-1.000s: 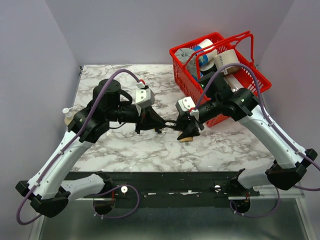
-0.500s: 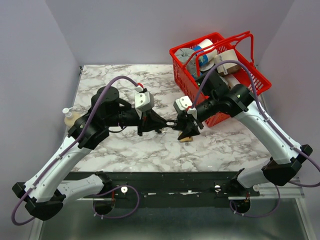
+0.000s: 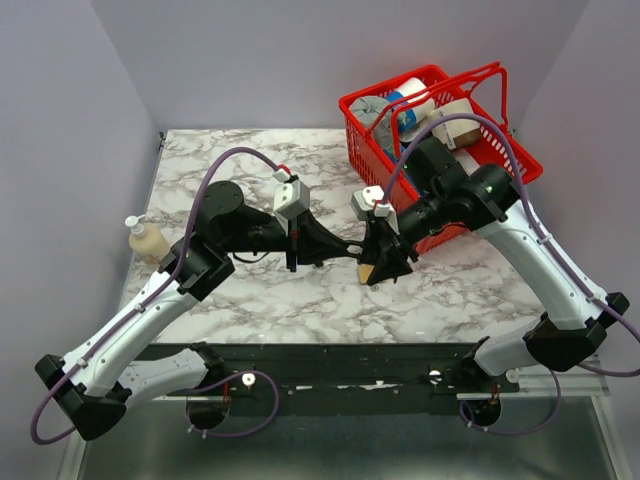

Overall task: Lock with the key
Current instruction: Lock the lock.

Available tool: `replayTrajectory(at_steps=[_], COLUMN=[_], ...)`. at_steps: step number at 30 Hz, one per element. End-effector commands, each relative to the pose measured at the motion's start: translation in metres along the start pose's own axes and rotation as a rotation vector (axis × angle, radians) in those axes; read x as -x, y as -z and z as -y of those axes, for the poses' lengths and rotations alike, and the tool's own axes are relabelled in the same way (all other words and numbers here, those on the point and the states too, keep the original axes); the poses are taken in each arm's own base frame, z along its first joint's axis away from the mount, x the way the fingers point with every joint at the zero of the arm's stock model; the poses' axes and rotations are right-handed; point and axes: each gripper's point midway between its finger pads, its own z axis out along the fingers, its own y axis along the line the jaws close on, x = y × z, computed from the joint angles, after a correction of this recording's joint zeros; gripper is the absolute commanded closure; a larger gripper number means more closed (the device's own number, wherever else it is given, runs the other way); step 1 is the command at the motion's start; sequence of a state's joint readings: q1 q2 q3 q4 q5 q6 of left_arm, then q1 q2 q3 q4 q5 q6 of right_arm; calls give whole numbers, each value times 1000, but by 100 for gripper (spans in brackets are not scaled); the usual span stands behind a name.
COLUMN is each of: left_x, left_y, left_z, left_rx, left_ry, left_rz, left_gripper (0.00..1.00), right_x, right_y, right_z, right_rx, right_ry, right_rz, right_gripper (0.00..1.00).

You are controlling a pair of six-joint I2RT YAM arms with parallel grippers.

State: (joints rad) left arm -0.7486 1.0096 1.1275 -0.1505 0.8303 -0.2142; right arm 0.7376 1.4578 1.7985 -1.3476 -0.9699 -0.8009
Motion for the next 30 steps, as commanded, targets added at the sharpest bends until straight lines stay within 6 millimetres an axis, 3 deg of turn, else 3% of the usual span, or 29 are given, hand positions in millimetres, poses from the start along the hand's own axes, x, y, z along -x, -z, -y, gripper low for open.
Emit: replayTrajectory(at_steps=[1,8,15,18,22,26,30], left_x=[-42,-40,-12,-2,6,7,4], left_y=[-42,-43,-2,16,29,41,47], left_z=[41,45,3,-11,-20,-32,-37], left_rx=[-286,-292,-121,-48,14,63,93], left_ry=[124,135,123,110,99,107,106], left_rz=[-74,-65,-43,-24,-4,4,-15], left_gripper=[100,100,100,100,100,100,100], right_x=[99,98,66,56,45,33,20], right_y=[-20,-21,-18,-16,-10,-6,-1], right_z=[57,58,61,63,66,69,71], right_rx=[-55,-55,-125,-146,-166,-194,-237], right_ry=[475,466,339,222,107,23,-10], right_rz=[295,286,209,201,201,190,165], right_gripper=[99,99,99,83,48,30,26])
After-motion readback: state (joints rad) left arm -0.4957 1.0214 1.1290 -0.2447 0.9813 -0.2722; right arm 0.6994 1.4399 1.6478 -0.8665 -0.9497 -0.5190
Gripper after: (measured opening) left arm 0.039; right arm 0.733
